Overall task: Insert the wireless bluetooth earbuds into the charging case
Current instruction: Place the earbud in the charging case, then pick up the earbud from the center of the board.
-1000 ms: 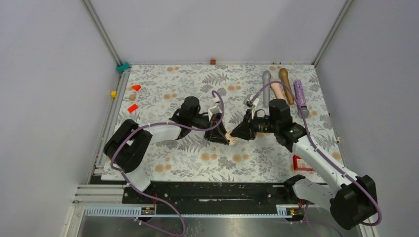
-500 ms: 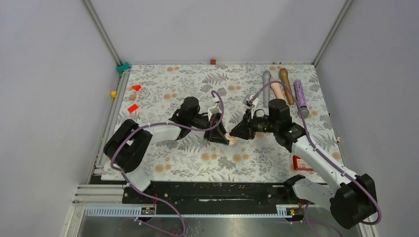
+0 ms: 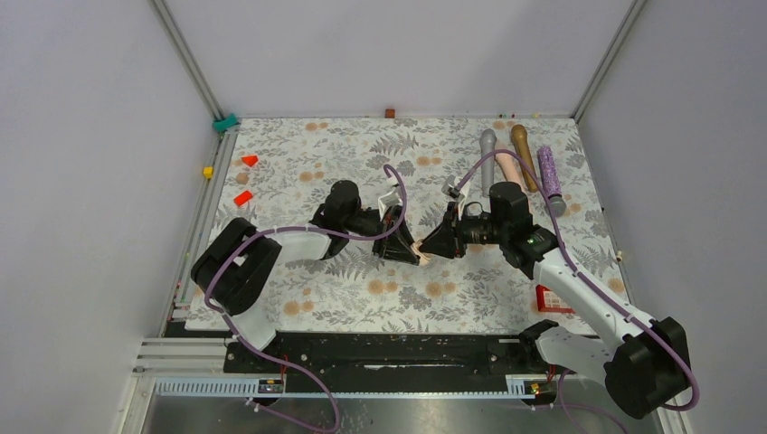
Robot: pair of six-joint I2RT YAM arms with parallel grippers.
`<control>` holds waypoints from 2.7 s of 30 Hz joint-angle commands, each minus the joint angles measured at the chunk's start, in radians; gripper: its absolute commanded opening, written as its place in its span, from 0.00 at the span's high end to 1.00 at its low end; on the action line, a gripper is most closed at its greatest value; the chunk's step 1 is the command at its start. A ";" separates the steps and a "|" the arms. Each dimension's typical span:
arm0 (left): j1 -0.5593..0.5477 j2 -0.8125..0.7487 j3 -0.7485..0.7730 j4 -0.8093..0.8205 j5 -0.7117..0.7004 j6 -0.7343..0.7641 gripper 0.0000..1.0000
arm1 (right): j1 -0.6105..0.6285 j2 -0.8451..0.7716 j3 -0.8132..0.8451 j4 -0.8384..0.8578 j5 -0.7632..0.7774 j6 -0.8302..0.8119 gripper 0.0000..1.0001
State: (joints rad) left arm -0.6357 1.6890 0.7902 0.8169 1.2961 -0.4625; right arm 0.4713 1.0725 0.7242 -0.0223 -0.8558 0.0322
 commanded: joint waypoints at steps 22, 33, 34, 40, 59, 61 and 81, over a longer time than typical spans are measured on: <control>0.013 -0.049 0.023 -0.045 0.046 0.146 1.00 | 0.006 -0.083 0.320 -0.345 -0.099 -0.203 0.46; 0.110 -0.266 0.196 -0.987 -0.077 0.928 1.00 | 0.001 -0.104 0.391 -0.415 0.121 -0.265 0.00; 0.125 -0.285 0.202 -0.997 -0.078 0.939 1.00 | 0.001 -0.102 0.372 -0.391 0.147 -0.270 0.01; 0.243 -0.405 0.173 -0.943 -0.050 0.922 1.00 | -0.006 0.015 0.329 -0.341 0.296 -0.316 0.00; 0.509 -0.589 0.085 -1.084 -0.005 1.037 1.00 | 0.069 0.444 0.314 -0.250 0.525 -0.518 0.01; 0.508 -0.617 0.068 -1.052 -0.025 1.013 1.00 | 0.111 0.469 0.314 -0.254 0.591 -0.487 0.01; 0.516 -0.622 0.019 -1.044 -0.014 1.009 1.00 | 0.349 0.730 0.429 -0.318 1.018 -0.734 0.00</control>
State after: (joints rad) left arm -0.1265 1.0649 0.8085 -0.2718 1.2537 0.5468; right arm 0.7937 1.7859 1.1313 -0.3634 0.0620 -0.5903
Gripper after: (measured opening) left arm 0.292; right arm 0.993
